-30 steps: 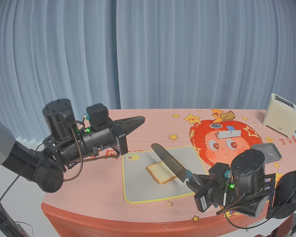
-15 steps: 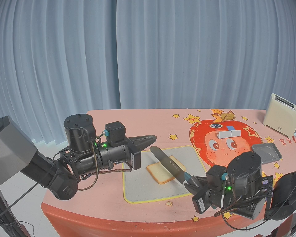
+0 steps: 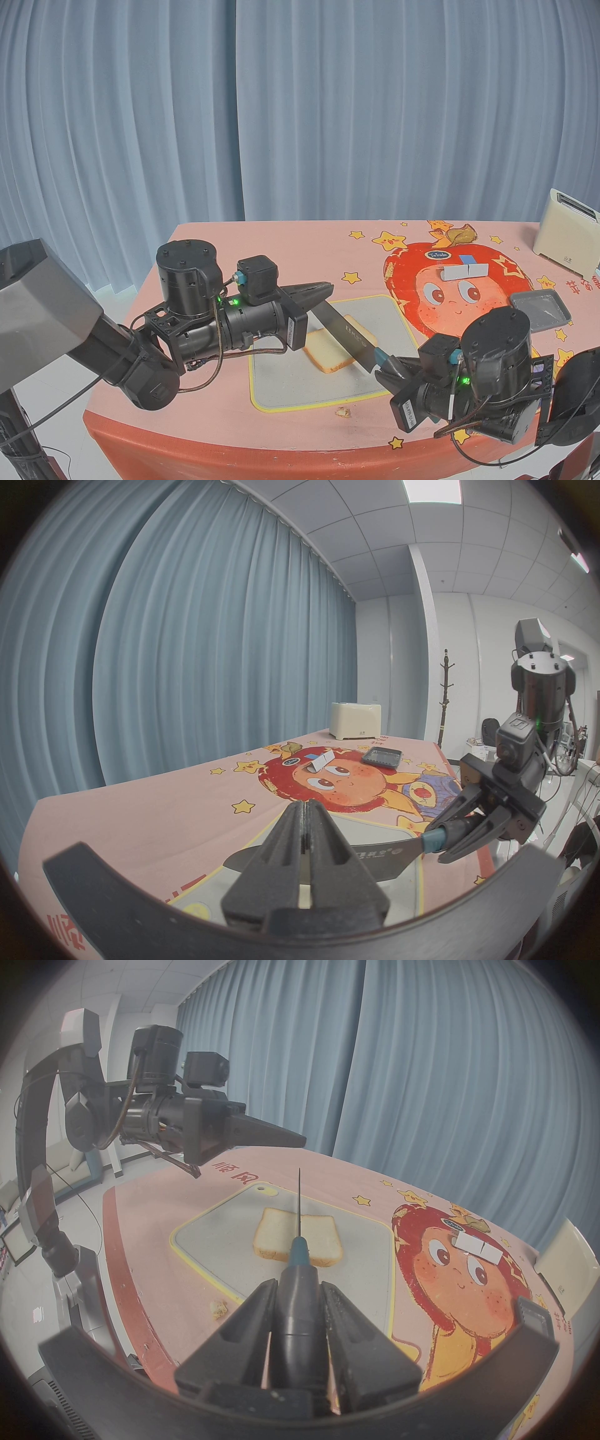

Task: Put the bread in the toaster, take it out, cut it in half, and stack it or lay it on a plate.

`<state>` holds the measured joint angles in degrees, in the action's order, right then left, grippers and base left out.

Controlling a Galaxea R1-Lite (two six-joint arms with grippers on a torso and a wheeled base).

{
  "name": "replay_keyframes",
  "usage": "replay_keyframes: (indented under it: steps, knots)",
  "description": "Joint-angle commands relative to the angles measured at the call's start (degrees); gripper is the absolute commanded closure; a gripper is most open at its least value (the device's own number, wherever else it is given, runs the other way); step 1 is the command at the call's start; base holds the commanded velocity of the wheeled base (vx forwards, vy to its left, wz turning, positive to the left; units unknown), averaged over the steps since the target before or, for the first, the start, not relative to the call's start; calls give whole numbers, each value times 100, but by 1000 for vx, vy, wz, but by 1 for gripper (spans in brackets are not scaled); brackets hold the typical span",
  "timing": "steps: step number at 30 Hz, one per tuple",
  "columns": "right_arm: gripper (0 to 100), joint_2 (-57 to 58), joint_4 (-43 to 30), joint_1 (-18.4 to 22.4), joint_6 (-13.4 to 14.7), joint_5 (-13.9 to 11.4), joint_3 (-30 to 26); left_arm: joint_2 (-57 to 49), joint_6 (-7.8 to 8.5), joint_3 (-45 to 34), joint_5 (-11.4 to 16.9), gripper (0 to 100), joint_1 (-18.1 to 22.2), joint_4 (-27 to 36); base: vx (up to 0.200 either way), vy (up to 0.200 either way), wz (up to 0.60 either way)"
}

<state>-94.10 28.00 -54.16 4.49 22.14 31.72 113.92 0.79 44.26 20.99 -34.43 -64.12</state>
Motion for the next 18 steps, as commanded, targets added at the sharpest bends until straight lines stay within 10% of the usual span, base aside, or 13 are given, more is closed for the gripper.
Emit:
replay_keyframes:
  steps: [1, 18]
  knots:
    - [100, -21, -23, -15, 0, 1, -8, 236, 0, 109, -69, 100, -29, -4, 0, 0, 0]
    - [100, -38, 12, -15, 0, 1, -26, 587, -9, 170, -166, 100, -47, -250, 0, 0, 0]
